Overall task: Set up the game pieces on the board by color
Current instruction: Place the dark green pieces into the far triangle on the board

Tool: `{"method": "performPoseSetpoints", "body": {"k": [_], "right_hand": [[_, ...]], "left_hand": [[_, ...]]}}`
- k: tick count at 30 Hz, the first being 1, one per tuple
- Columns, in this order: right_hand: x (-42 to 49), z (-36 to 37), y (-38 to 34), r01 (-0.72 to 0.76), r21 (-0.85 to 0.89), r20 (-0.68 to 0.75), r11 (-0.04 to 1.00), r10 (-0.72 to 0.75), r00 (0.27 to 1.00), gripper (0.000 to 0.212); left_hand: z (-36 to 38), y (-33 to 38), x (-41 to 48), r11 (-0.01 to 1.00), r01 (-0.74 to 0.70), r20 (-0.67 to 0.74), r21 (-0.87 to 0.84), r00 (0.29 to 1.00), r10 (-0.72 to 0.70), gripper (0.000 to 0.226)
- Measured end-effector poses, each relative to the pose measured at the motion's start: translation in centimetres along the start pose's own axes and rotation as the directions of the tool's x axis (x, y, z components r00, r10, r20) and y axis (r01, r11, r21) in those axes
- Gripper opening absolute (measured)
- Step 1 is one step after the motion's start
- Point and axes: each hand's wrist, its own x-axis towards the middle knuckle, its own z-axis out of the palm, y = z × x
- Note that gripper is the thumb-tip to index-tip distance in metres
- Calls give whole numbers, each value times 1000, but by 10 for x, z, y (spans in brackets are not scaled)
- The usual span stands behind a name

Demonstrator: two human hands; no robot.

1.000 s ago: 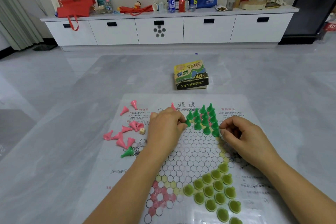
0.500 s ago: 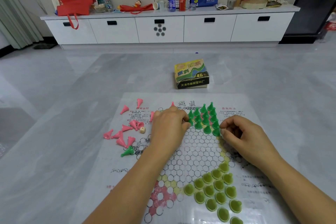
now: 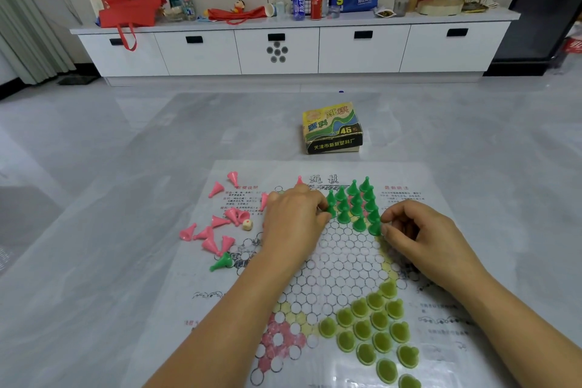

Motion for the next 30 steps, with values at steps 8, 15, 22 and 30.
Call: {"method": "performPoseSetpoints", "body": {"k": [8,15,22,30], "right_hand": [[0,0,0,-15,14,2,1000,15,1000,17],[-1,-1,-2,-23,21,10,1000,23,1000,23],[-1,-2,-3,-38,33,9,999,38,999,23],[-1,-3,-6,-48,21,5,999,48,999,20]], "left_hand": [[-9,-3,-1,992,14,-61,-126,998,-22,18],[-41,-24,1,764,176,-177,-620,918,-355,9],[-74,-57,1,617,321,-49,-719,861,-506,8],[-115,-62,-33,931,363,102,-30,928,-358,12]]}}
